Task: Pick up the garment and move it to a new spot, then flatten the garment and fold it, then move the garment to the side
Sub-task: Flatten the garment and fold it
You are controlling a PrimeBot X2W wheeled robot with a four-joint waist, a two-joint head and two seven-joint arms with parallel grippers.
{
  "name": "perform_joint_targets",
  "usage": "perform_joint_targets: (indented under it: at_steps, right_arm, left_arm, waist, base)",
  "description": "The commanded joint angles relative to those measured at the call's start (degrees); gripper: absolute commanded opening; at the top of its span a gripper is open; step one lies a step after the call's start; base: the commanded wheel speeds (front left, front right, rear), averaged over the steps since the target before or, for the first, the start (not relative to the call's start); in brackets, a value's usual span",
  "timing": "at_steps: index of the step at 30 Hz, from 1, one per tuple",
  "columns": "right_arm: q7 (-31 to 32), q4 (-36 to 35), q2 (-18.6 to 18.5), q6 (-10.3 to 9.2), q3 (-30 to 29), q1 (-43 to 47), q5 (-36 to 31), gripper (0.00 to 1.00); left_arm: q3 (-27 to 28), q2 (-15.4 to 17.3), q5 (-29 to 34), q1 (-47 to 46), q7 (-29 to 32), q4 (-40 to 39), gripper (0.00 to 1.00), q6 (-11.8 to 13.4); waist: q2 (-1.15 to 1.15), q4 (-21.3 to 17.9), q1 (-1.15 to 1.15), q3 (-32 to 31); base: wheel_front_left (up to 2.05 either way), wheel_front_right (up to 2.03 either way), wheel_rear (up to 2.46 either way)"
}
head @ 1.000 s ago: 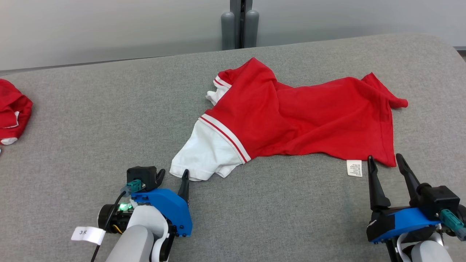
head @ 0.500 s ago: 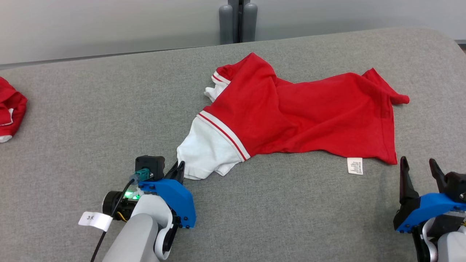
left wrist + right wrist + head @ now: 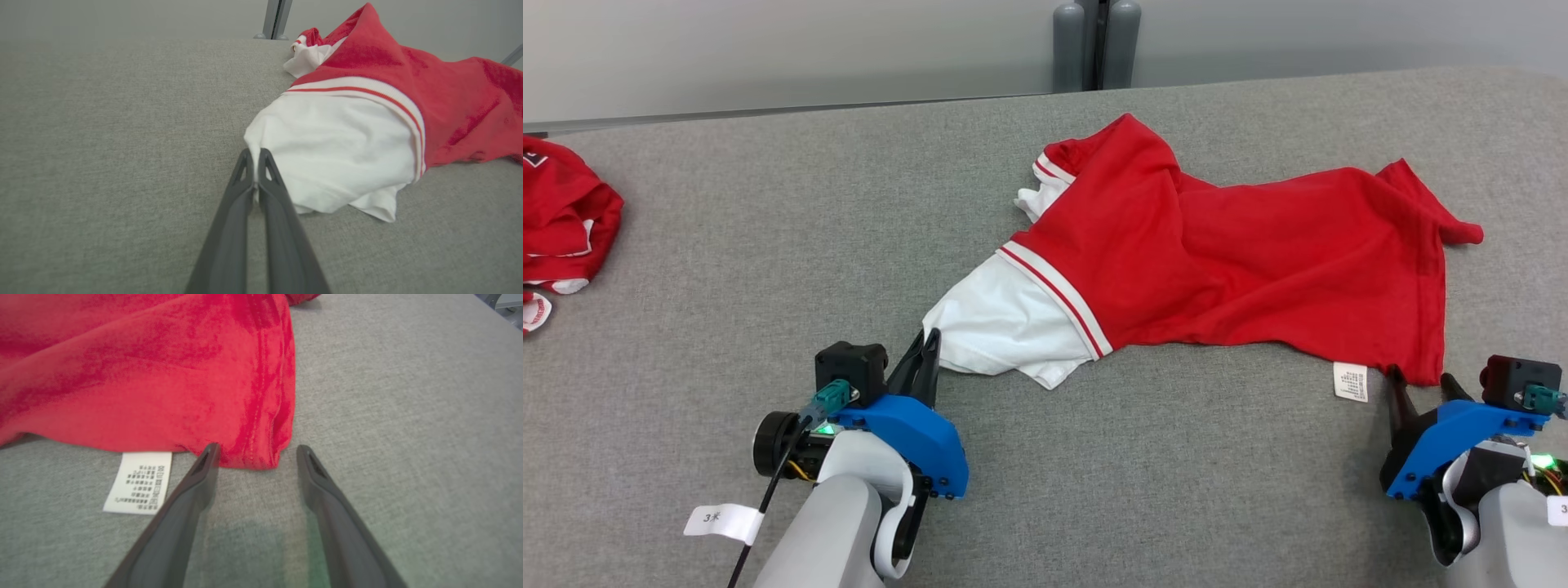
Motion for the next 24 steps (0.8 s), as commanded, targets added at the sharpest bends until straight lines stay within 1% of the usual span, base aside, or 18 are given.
perform_joint_targets:
  at_steps: [1, 2, 5, 6, 7, 12, 16, 20, 24]
  right_arm:
    - [0.5, 0.7, -0.5, -0.01, 0.2, -1.1, 0.2, 0.72]
    - [1.1, 1.5, -0.5, -0.01, 0.5, -1.2, 0.7, 0.48]
    - [1.9, 3.0, -0.8, -0.01, 1.7, -1.8, 2.2, 0.25]
    - [1.7, 3.2, -1.3, -0.01, 2.2, -2.1, 2.6, 0.15]
    - [1.2, 3.2, -1.7, -0.01, 2.7, -2.5, 3.1, 0.01]
    - [-2.0, 1.1, -3.3, -0.01, 5.4, -4.3, 5.4, 0.00]
    - [-4.8, -3.1, -5.3, -0.01, 8.6, -5.3, 5.9, 0.00]
    - [-5.9, -10.7, -7.3, -0.01, 11.1, -5.9, 6.7, 0.00]
    - [-4.4, -22.0, -9.6, -0.01, 12.5, -5.2, 7.5, 0.00]
  left_arm:
    - [0.1, 0.2, -0.3, 0.4, -0.4, -0.7, 0.00, 0.0]
    - [0.0, 0.2, -0.3, 0.6, -0.7, -1.2, 0.00, -0.1]
    - [-0.2, 0.1, -0.9, 1.1, -1.2, -3.1, 0.00, -0.7]
    - [-0.2, 0.1, -1.0, 1.2, -1.2, -3.8, 0.00, -0.9]
    - [-0.2, 0.2, -1.2, 1.4, -1.2, -4.4, 0.00, -1.0]
    - [1.0, -0.2, -4.6, 1.8, -1.5, -8.3, 0.00, -2.0]
    - [2.3, -0.3, -7.4, 1.5, -0.9, -12.1, 0.00, -2.7]
    - [4.4, 0.0, -10.7, 1.3, 0.2, -17.6, 0.00, -3.1]
    - [6.6, 0.6, -14.5, 0.9, 2.5, -25.8, 0.00, -3.3]
  waist:
    - [0.00, 0.1, 0.00, 0.0]
    - [0.00, 0.3, 0.00, 0.1]
    - [0.00, 0.4, 0.00, 0.1]
    - [0.00, 0.4, 0.00, 0.0]
    - [0.00, 0.4, 0.00, 0.0]
    - [0.00, 0.0, 0.00, -0.4]
    - [0.00, -0.7, 0.00, -1.4]
    - [0.00, -1.4, 0.00, -3.0]
    - [0.00, -1.7, 0.00, -5.0]
  base:
    - [0.00, 0.00, 0.00]
    - [0.00, 0.00, 0.00]
    - [0.00, 0.00, 0.00]
    - [0.00, 0.00, 0.00]
    - [0.00, 0.00, 0.00]
    - [0.00, 0.00, 0.00]
    - [0.00, 0.00, 0.00]
    - [0.00, 0.00, 0.00]
    - [0.00, 0.00, 0.00]
